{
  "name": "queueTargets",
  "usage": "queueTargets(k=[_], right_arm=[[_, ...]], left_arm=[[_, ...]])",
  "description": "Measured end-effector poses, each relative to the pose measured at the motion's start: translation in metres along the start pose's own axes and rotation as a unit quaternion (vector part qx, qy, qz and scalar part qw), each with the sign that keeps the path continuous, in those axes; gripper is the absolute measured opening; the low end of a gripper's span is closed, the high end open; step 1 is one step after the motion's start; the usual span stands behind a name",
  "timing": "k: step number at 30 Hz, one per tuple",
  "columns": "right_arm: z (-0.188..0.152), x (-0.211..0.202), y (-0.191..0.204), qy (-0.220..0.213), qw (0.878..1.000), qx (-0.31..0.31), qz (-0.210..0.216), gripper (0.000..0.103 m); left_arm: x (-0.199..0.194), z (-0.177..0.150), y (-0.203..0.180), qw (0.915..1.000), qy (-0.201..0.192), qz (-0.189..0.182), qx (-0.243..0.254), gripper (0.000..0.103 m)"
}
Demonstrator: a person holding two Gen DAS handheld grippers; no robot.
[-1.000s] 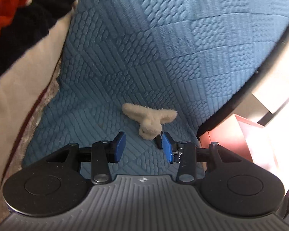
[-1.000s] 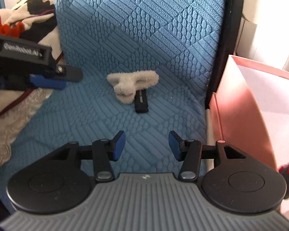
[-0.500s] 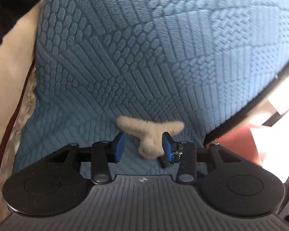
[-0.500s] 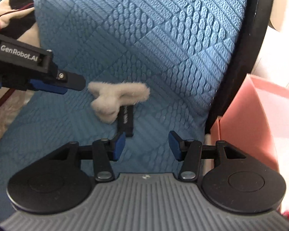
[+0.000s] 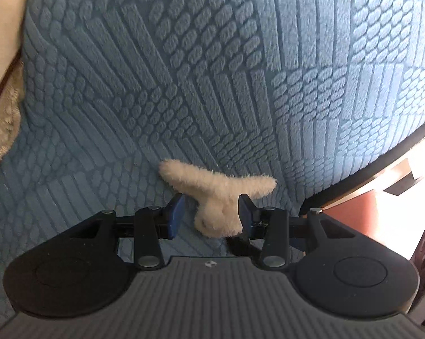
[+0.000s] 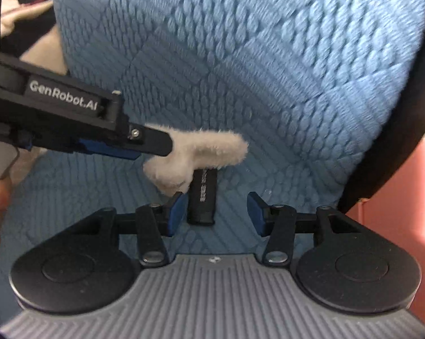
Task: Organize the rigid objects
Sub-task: 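Grasp the fluffy cable with the left tool while the right tool grasps the black USB stick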
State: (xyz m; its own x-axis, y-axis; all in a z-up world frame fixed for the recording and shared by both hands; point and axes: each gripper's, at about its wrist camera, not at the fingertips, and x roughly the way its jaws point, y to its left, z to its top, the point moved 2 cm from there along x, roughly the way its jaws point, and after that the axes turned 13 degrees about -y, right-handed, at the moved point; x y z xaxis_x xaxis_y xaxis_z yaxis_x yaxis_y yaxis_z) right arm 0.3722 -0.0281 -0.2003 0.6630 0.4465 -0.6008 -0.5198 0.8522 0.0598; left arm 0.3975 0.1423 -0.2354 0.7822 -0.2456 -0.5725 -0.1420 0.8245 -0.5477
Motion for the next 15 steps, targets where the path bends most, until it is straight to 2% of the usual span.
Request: queueTargets(k=[3, 4, 5, 15], right_arm=[[-0.005, 0.007, 0.006, 0.012, 1.000, -0.014, 0.003, 0.043], [-0.006, 0.008, 0.008, 0.010, 1.000, -0.016, 0.007, 0.038], [-0.005, 0.008, 0.010, 0.011, 1.000, -0.021, 0.012, 0.027], [0.002, -0.003, 0.010, 0.006, 1.000, -0.030, 0.000, 0.026]], left_arm=[[0.006, -0.006, -0.003, 0.9999, 0.009, 0.001, 0.005, 0.048], [0.007, -0.008, -0.004, 1.0000, 0.008, -0.001, 0.005, 0.048], [0.010, -0.010, -0.005, 0.9999, 0.008, -0.004, 0.004, 0.048], [0.033, -0.027, -0.025, 0.9997, 0.001, -0.010, 0.022, 0.048]])
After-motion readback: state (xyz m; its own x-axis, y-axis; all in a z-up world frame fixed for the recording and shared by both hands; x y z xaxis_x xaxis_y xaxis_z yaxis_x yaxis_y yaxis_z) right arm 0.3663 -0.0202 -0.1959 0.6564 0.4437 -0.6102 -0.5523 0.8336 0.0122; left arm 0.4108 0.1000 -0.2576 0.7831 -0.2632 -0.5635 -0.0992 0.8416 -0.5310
